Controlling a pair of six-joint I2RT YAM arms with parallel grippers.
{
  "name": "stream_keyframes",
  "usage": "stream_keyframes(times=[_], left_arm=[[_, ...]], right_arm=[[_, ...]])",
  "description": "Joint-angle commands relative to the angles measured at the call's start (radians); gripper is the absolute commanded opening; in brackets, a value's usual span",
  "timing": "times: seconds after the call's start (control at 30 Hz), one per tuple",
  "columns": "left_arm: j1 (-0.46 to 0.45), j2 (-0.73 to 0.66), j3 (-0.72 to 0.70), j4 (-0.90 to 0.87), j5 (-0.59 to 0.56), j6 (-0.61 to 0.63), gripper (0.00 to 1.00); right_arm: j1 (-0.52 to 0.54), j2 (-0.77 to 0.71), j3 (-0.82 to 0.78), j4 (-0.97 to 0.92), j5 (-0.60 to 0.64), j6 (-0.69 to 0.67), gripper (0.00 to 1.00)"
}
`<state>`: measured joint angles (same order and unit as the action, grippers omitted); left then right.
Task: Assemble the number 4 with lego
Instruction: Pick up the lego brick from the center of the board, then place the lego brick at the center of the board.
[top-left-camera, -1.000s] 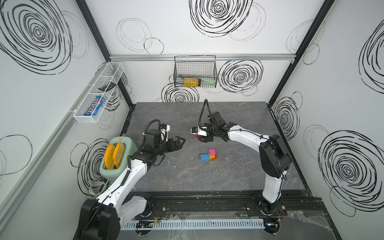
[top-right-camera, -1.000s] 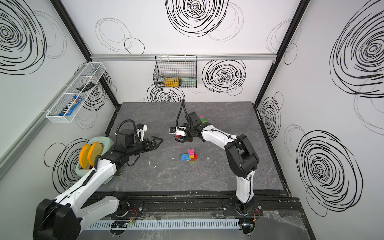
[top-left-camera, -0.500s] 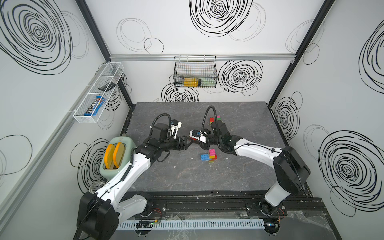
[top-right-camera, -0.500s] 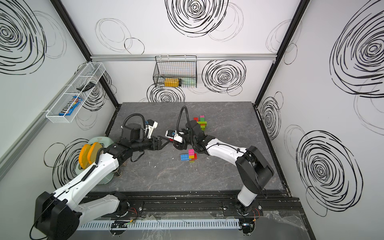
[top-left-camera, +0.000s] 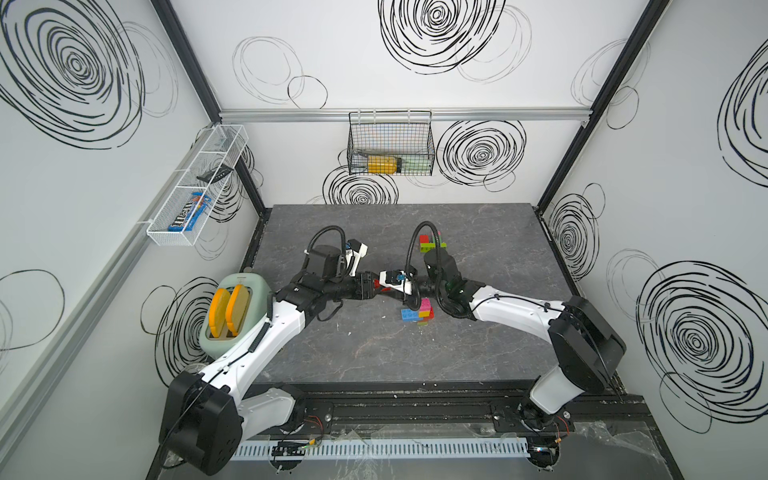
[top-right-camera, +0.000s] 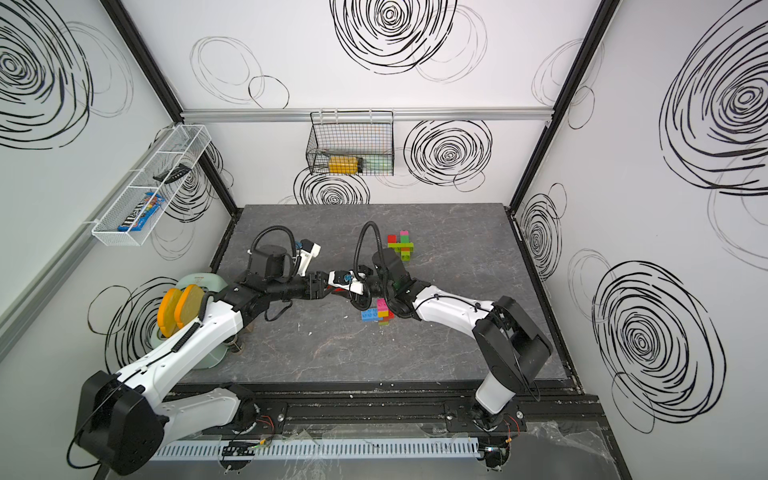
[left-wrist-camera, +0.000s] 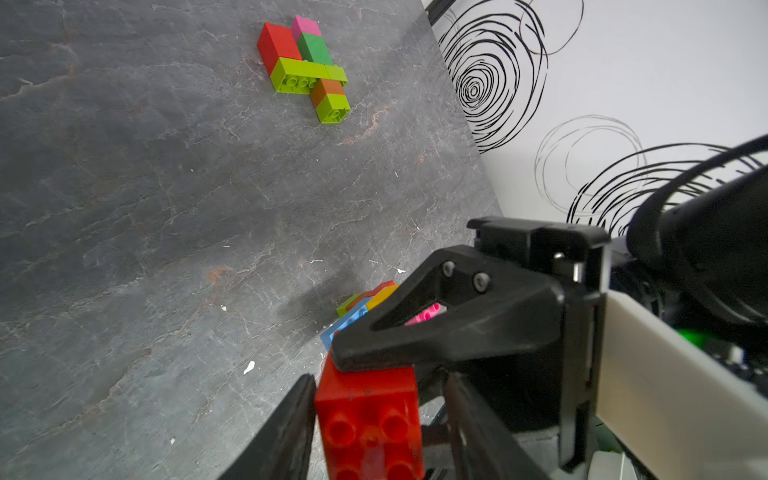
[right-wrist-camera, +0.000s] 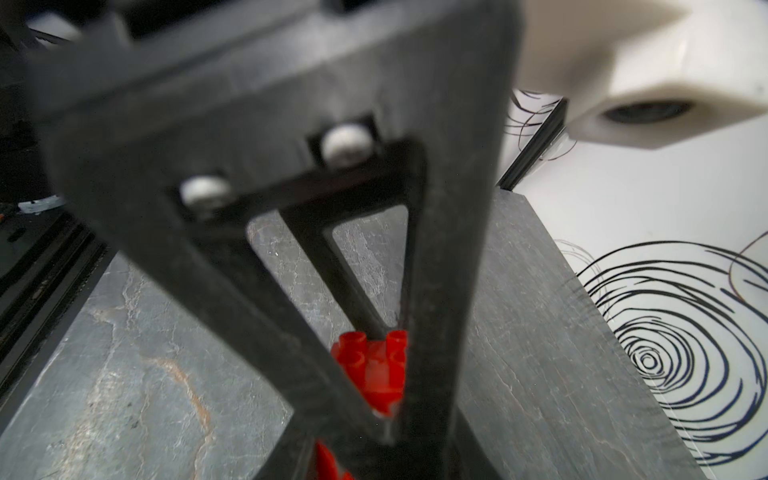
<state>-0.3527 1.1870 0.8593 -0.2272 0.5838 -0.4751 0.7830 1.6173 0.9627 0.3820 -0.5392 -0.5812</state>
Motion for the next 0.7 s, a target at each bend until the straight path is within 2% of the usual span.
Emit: stream_keyframes(times=[0.0, 0.17, 0.27, 0.33, 0.4, 0.47, 0.5, 0.53, 0.57, 0.67], left_arm=[[0.006, 0.004, 0.0, 0.057, 0.029, -0.011, 0.51], [0.007, 0.006, -0.009, 0.053, 0.03, -0.01, 0.42], [0.009, 0.001, -0.014, 0.058, 0.028, -0.011, 0.33], [0.01, -0.004, -0.016, 0.059, 0.028, -0.011, 0.22], [0.011, -0.009, -0.014, 0.061, 0.018, -0.012, 0.11], [0.014, -0.017, -0.014, 0.052, -0.015, -0.011, 0.05], [0.015, -0.022, -0.014, 0.046, -0.041, -0.009, 0.0], [0.014, -0.028, -0.014, 0.033, -0.084, -0.005, 0.0], [0.013, -0.032, -0.013, 0.019, -0.137, 0.002, 0.0], [-0.007, -0.036, -0.001, -0.031, -0.313, 0.028, 0.0]], right_arm=[[0.014, -0.023, -0.002, 0.092, -0.026, 0.001, 0.0], [0.024, -0.025, -0.014, 0.138, -0.026, 0.014, 0.0], [0.024, -0.018, -0.01, 0.142, -0.028, 0.022, 0.0], [0.024, -0.014, -0.005, 0.131, -0.033, 0.024, 0.0], [0.024, -0.015, -0.002, 0.113, -0.041, 0.02, 0.14], [0.021, -0.033, -0.004, 0.079, -0.024, 0.017, 0.5], [0.017, -0.044, -0.01, 0.068, -0.011, 0.016, 0.63], [0.011, -0.06, -0.022, 0.054, 0.005, 0.015, 0.71], [0.002, -0.08, -0.036, 0.044, 0.028, 0.019, 1.0], [-0.032, -0.153, -0.091, 0.044, 0.102, 0.063, 0.97]])
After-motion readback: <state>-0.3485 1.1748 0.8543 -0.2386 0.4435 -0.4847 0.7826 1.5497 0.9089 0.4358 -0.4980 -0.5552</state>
